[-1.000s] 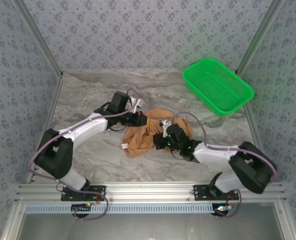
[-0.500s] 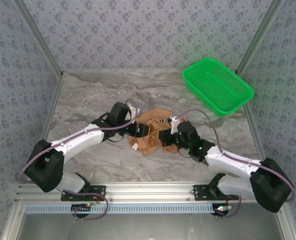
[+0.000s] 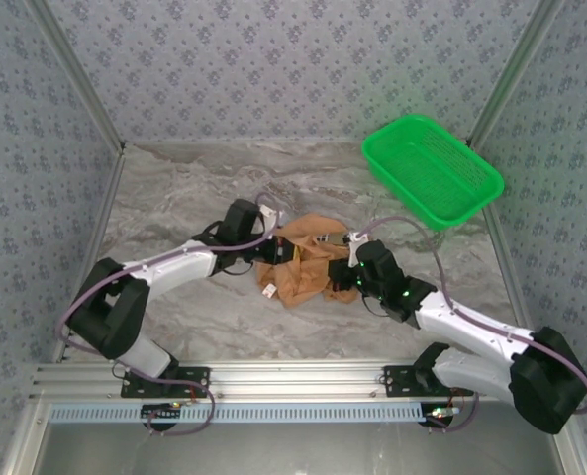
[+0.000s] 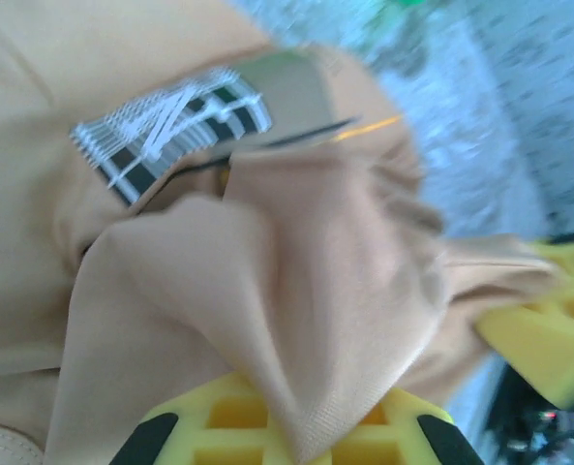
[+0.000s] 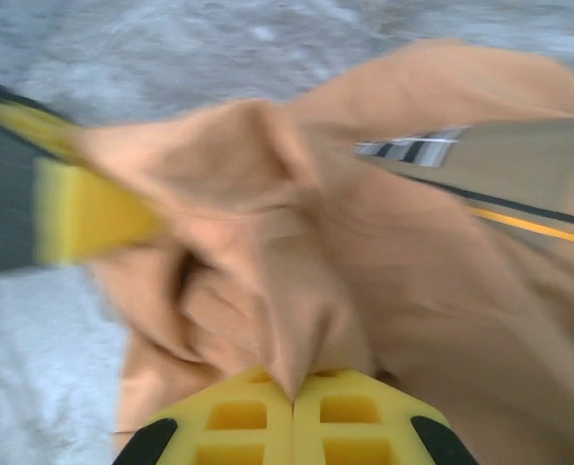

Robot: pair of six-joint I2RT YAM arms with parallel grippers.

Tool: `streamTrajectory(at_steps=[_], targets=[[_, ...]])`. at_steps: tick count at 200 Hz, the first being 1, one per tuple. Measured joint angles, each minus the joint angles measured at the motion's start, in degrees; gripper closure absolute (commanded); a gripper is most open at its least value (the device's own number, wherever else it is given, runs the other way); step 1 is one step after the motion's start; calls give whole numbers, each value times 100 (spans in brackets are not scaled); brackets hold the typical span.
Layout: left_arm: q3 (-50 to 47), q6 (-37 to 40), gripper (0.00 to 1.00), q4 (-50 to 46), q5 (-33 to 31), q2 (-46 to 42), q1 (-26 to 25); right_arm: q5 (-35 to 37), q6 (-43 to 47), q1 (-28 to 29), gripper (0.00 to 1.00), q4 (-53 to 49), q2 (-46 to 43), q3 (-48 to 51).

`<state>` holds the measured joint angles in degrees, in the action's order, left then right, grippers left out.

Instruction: Fold the inside-out t-shirt

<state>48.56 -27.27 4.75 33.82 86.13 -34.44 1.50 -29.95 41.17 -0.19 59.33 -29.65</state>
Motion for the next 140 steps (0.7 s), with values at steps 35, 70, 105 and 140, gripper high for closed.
streamTrajectory(at_steps=[35,70,105,140], targets=[[-448,-197,100,643,855,-868,302,584,127,-37,83,-793,76,-326],[-446,-219,100,837,1397,-846,289,584,741,15,69,-1268,151,-601],[-444,-136,100,741,1606,-835,289,269,1421,291,63,-1484,-229,-734],[-437,-66,100,619,1661,-835,289,24,1919,435,47,-1416,-87,-955]])
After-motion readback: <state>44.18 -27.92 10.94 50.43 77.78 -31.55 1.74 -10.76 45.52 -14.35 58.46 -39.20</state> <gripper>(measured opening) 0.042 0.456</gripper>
